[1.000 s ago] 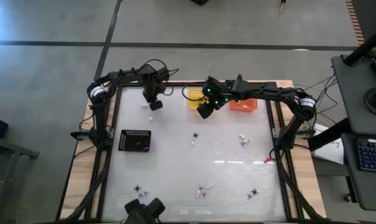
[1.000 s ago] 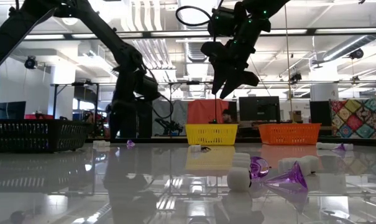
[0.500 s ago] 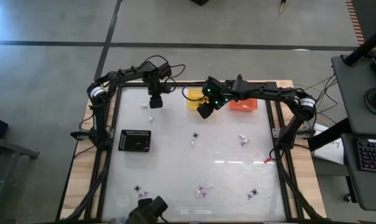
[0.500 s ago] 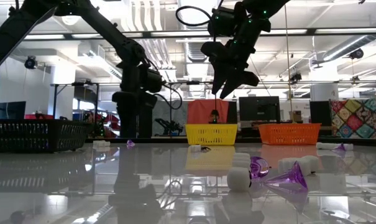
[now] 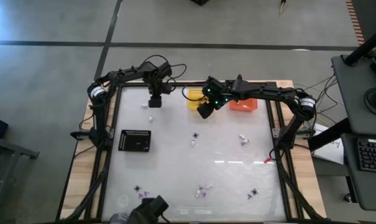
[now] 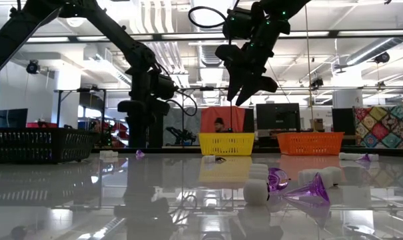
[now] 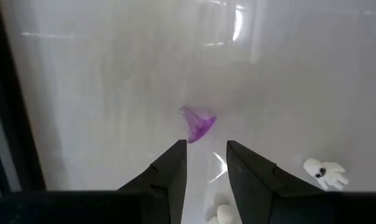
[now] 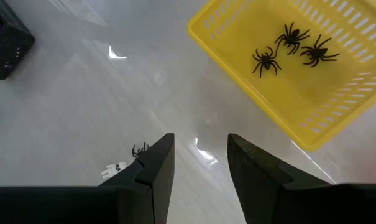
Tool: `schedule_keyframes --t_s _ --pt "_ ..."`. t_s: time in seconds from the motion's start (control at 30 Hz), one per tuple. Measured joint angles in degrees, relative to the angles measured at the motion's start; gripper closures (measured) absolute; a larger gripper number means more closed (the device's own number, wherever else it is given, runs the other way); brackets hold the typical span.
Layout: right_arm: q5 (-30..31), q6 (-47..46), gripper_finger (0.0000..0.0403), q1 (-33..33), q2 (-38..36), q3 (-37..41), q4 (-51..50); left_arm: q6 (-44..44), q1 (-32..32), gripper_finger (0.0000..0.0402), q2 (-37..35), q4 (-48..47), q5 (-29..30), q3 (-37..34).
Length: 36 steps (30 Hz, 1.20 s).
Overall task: Sort Halloween decoration
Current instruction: Put the purple witch hat toy into the black bin
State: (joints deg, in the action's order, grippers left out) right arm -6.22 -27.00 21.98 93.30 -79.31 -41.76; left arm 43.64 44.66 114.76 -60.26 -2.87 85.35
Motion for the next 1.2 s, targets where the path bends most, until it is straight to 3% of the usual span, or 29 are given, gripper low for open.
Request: schedule_keyframes --t_s 0.53,0.7,0.9,1.2 --pt "0.0 -0.8 0.0264 -0.1 0.0 0.0 0.0 0.1 0.0 0.0306 2.4 0.3 -1.1 -0.7" --pt "0.0 -1.0 0.0264 -0.4 0.0 0.0 0.0 -2.6 0.2 0.0306 3.8 4.0 2.5 -0.8" --pt "0.0 -1.7 0.0264 -1.0 0.0 0.0 0.0 -2.6 0.2 0.0306 3.7 2.8 2.4 -0.8" --pt "0.2 -1.6 0.0264 -1.4 0.0 0.0 0.1 -10.7 -0.7 0.0306 1.7 0.8 -5.5 -0.8"
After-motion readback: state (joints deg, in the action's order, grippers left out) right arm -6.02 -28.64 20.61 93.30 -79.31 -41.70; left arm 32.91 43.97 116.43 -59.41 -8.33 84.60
